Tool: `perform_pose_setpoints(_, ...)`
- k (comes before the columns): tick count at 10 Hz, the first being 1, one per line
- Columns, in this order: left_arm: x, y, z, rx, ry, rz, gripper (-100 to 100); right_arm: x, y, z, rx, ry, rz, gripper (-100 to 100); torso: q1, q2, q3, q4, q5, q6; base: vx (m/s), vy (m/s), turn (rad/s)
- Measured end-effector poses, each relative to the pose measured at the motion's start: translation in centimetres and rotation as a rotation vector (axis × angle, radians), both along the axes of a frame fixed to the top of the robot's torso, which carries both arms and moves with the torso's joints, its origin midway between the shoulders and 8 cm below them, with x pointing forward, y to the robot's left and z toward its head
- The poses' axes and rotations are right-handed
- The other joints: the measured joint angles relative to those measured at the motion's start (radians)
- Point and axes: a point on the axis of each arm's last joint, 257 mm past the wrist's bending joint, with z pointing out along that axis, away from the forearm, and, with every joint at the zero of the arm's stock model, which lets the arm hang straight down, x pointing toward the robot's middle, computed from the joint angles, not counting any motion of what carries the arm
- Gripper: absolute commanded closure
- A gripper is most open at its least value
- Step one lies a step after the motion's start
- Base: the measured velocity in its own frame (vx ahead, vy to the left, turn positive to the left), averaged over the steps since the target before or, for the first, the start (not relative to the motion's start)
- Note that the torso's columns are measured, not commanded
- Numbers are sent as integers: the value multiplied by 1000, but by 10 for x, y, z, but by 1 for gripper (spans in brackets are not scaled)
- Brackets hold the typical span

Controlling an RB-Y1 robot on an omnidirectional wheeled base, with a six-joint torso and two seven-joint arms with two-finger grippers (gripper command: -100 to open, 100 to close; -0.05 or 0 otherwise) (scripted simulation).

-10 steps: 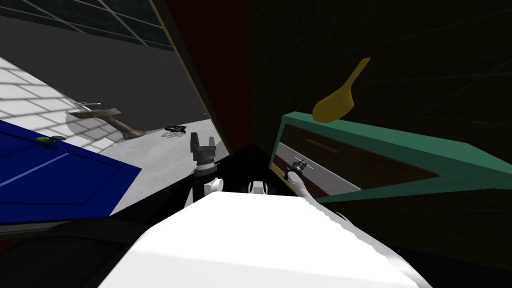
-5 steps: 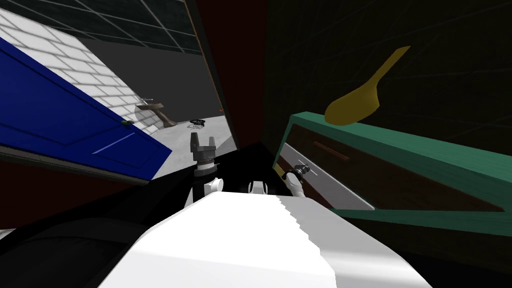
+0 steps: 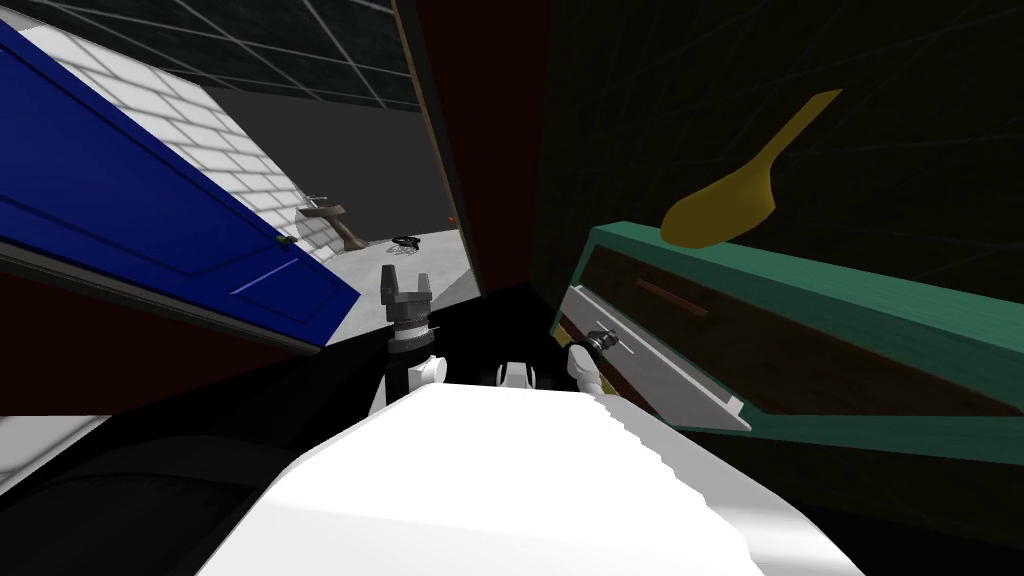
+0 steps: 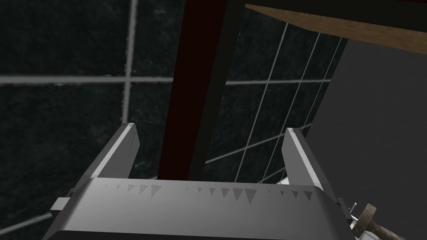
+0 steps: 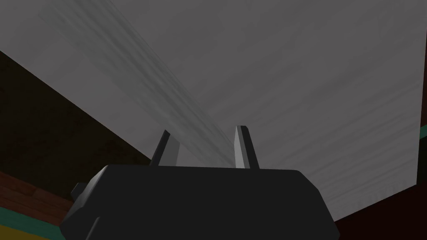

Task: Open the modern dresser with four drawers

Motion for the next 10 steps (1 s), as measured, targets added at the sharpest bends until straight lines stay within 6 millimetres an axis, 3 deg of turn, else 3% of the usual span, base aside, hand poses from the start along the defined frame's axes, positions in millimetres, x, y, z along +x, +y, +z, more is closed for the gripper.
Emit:
perform_pose_setpoints(3, 0, 0, 0, 0, 0, 0, 0, -2, 8, -3, 5, 7, 1, 100, -2, -2, 0, 0, -2, -3, -80, 139, -5)
perform_pose_setpoints(4, 0, 0, 0, 0, 0, 0, 0, -2, 11, -1, 2, 5, -1, -100, 0, -1, 0, 0, -1, -2, -75, 75, -64)
perform_pose_setpoints(6, 0, 0, 0, 0, 0, 0, 0, 9, 18, 9, 12, 2, 5, -100, -14, -11, -5, -4, -7, -5, -33, -34, -28)
perform_pose_setpoints(10, 0, 0, 0, 0, 0, 0, 0, 29, 32, 23, 19, 17, 21, -100, 0, -3, -1, 1, 0, -5, -27, -36, -33)
